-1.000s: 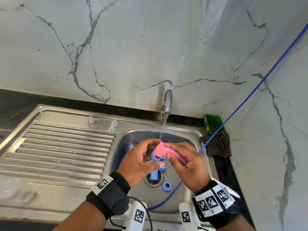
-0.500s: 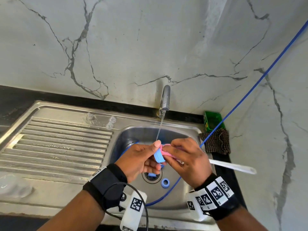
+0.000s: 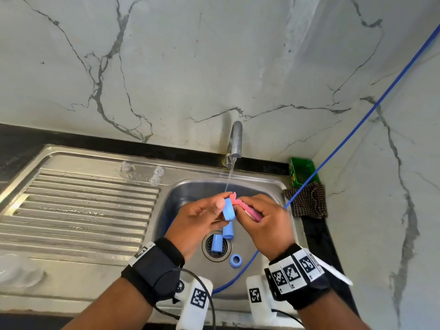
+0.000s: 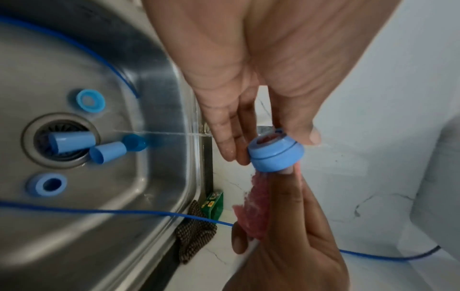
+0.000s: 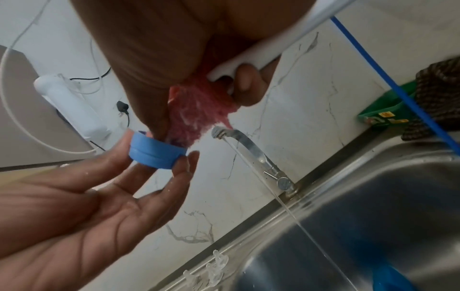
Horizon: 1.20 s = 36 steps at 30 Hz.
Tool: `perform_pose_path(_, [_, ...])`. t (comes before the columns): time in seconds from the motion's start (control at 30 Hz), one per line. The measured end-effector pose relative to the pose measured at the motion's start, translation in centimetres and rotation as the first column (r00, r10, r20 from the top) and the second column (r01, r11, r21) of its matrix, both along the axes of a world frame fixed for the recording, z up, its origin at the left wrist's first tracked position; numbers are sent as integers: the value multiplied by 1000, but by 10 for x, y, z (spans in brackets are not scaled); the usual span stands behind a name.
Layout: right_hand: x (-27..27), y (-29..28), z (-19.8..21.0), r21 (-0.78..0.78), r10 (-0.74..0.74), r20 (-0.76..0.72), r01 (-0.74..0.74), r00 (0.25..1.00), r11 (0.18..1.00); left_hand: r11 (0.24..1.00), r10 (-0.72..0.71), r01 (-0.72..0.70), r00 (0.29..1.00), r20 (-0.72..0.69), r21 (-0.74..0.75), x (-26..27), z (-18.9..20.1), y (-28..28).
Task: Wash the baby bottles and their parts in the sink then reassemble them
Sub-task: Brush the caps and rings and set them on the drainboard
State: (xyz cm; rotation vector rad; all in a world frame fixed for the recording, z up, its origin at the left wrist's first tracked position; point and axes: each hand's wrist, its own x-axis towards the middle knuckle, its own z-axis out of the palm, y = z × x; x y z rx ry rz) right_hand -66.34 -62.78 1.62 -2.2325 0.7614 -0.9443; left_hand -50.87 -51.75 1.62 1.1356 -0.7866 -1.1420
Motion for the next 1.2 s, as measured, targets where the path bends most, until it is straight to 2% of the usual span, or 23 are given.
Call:
perform_pose_path(0.1, [-2,-1,1,-95,44,-3,-44,999,994,998,27,-12,970,-242,63,0,1,-4])
perform_pose_path(0.17, [-5,-3,0,-160,45,-15,-47,999,986,992,-10,48,952,-305,116,1,2,-6])
perform_pose_path(0.23, [-7,-4,-1,-176,32,-11,-33,999,984,985,-57,102,955,-290,142,1,3,-5])
perform_pose_path(0.3, [-7,-4,-2,-151,13,15,-11,1000,988,990,-86,105,980,-180,97,0,1,-4])
perform_pose_path(0.37, [-7,-3,-2,-91,-2,58,7,998,996,994,-101,100,994,31,36,0,2,-4])
perform_pose_path(0.47, [-5,-1,-2,3,-58,79,57,995,998,995,-83,98,949,303,-33,2,1,-6])
perform_pose_path(0.57, [-2,0,-4,130,-102,42,96,994,987,995,-23,62,903,429,-77,3,-2,-7])
perform_pose_path(0.63, [-2,-1,-4,145,-96,54,87,994,986,995,-29,63,933,359,-84,1,0,-7])
perform_pose_path(0.7, [-3,-3,-3,95,-61,80,53,995,994,996,-47,57,990,133,-72,-2,5,-7])
perform_pose_path(0.8, [-5,-2,-1,-15,11,84,-9,996,1000,1000,27,-27,984,-176,3,-5,10,-11])
perform_pose_path(0.87, [-5,-1,1,-91,24,56,-19,998,996,998,25,-9,968,-250,67,-5,8,-14])
perform_pose_path(0.93, [-6,-2,-1,-141,10,47,-4,999,990,990,-59,88,969,-240,114,-4,4,-13])
perform_pose_path(1.0, [-7,-4,-4,-147,-7,41,13,999,989,985,-111,132,979,-172,113,-2,1,-11])
perform_pose_path(1.07, [-7,-5,-7,-118,-16,50,22,999,993,993,-109,106,993,50,47,1,-2,-11])
perform_pose_path(1.13, [-5,-5,-9,-38,-35,54,37,998,999,995,-86,94,961,263,-16,4,-6,-12])
perform_pose_path(1.2, [-2,-7,-13,62,-72,31,70,997,996,996,-59,77,942,329,-41,5,-10,-14])
